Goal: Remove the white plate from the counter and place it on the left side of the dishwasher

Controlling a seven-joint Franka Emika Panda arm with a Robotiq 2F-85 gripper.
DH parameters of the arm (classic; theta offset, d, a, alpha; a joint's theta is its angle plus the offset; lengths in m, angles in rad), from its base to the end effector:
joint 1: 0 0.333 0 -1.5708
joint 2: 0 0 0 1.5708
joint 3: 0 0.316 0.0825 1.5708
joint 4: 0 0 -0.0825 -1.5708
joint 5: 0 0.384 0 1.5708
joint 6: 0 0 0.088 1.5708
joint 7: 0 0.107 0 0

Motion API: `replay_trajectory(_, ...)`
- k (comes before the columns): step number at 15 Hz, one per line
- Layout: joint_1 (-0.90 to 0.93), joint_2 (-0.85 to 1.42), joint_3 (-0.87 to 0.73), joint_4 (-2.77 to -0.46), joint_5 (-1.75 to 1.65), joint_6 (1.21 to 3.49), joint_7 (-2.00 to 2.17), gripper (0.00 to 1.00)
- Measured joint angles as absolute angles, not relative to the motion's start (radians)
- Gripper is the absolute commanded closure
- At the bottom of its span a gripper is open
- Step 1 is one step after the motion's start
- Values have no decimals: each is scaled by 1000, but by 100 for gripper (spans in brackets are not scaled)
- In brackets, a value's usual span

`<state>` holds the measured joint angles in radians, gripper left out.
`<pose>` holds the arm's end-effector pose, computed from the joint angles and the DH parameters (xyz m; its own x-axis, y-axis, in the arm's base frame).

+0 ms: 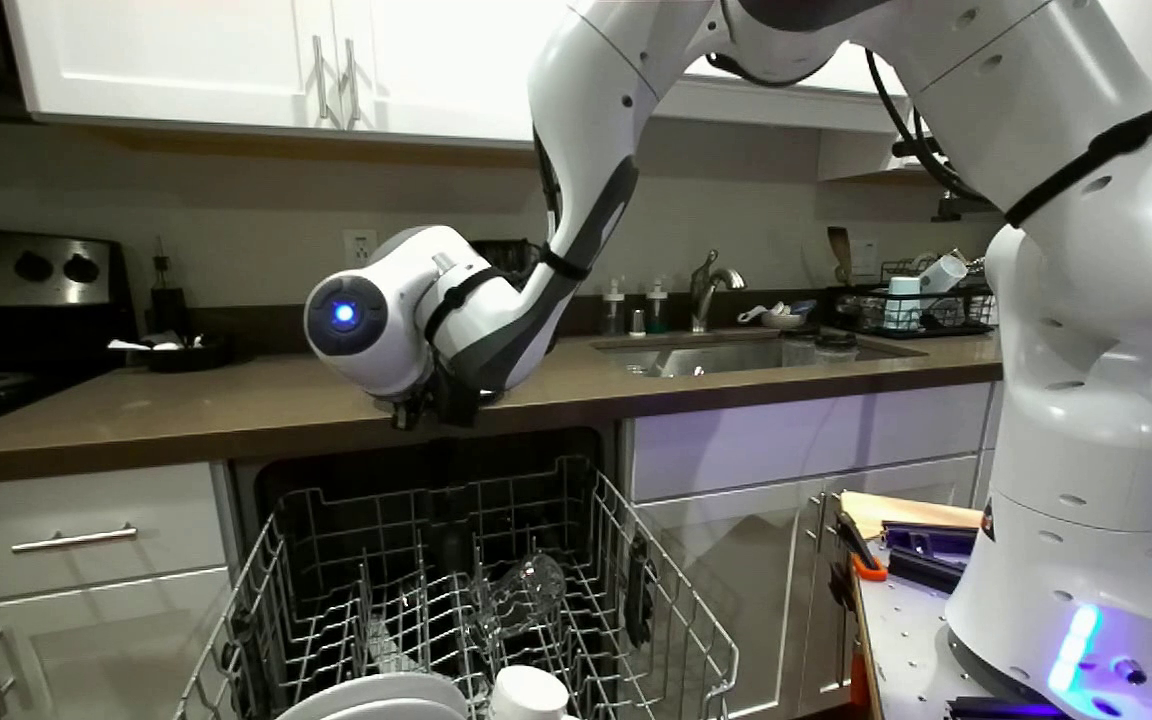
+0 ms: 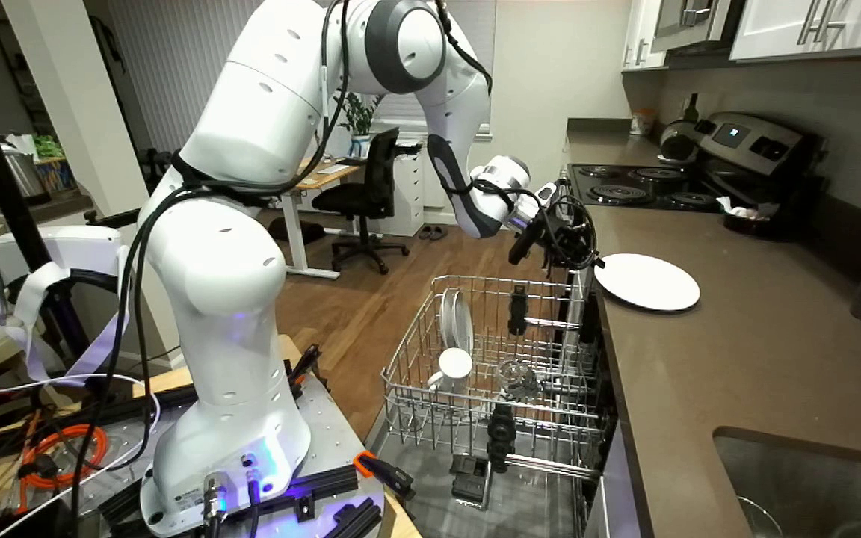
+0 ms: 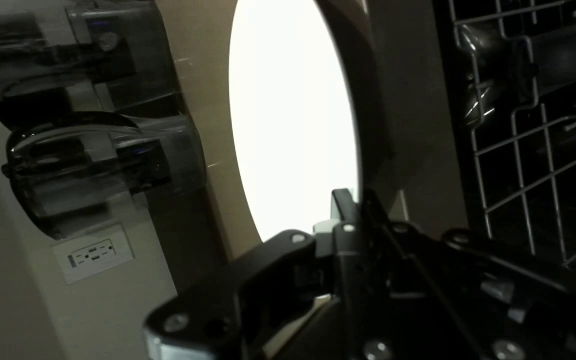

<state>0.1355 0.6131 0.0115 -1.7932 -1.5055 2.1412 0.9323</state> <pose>0.6536 0.0533 0.2146 0.8978 0.4014 0.1814 0.0360 -0.4772 0.8781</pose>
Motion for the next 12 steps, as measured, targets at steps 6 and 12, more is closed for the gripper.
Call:
replay_trajectory(6, 137, 589, 36, -1834, -1506, 2129, 931, 89)
replay_trajectory(12, 136, 604, 41, -1845, -1505, 2127, 931, 78)
